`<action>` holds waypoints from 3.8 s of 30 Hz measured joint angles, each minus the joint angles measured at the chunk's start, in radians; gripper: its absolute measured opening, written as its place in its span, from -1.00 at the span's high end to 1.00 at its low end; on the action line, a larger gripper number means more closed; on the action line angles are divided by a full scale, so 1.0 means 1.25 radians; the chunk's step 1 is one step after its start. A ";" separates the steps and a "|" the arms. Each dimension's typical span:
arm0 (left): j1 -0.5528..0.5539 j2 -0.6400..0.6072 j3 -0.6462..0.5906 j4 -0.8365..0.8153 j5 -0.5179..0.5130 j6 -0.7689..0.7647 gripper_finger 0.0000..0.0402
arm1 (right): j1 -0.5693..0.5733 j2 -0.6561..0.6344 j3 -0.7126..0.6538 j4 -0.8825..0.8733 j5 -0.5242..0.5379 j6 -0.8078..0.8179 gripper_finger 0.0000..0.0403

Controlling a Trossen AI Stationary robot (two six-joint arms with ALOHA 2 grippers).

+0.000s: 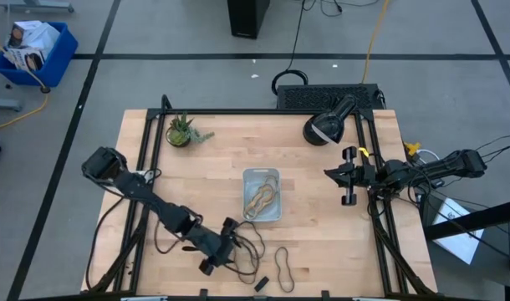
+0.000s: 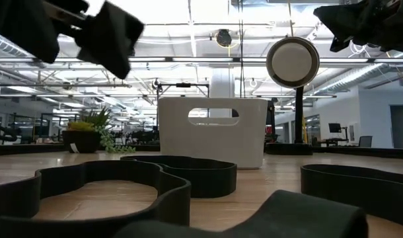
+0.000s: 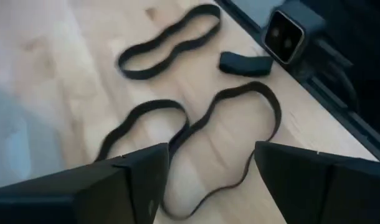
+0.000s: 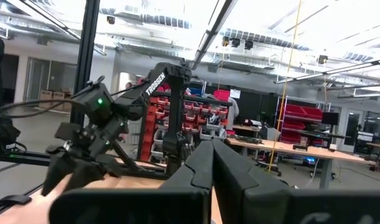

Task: Pick and place rubber bands into bin
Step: Put the top black rubber band into the bin

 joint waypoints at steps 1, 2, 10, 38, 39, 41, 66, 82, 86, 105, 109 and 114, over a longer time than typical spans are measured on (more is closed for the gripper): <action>0.006 0.013 0.014 -0.017 0.010 0.011 -0.19 | 0.000 0.000 0.000 0.000 0.000 0.000 1.00; 0.010 0.025 0.026 -0.048 0.010 0.021 -0.17 | 0.000 0.000 0.000 0.000 0.000 -0.001 1.00; 0.080 0.120 0.130 -0.179 -0.038 0.081 0.03 | 0.000 0.003 0.000 -0.005 0.000 -0.003 1.00; 0.120 0.170 0.161 -0.370 0.028 0.163 0.62 | 0.000 0.004 0.000 -0.024 0.000 0.012 1.00; 0.121 0.170 0.160 -0.370 0.033 0.169 0.71 | 0.000 0.004 0.000 -0.024 0.000 0.012 1.00; 0.125 0.170 0.160 -0.368 0.041 0.177 0.91 | 0.000 0.004 0.000 -0.024 0.000 0.013 1.00; 0.023 -0.290 0.105 -0.310 -0.245 0.178 0.99 | 0.000 0.004 0.000 -0.037 0.000 0.026 1.00; 0.044 -0.650 -0.384 0.182 -0.401 0.259 0.99 | 0.000 0.011 0.000 -0.037 -0.003 0.015 1.00; 0.044 -0.729 -0.466 0.242 -0.401 0.276 0.99 | 0.000 0.011 0.000 -0.052 -0.003 0.014 1.00; -0.013 -0.955 -0.599 0.208 -0.477 0.293 0.99 | 0.000 0.011 0.000 -0.067 0.000 0.018 1.00; -0.012 -0.956 -0.599 0.207 -0.477 0.293 0.99 | 0.000 0.011 0.000 -0.067 0.000 0.024 1.00; 0.009 -0.955 -0.599 0.313 -0.480 0.248 0.99 | 0.000 0.011 0.000 -0.066 0.000 0.024 1.00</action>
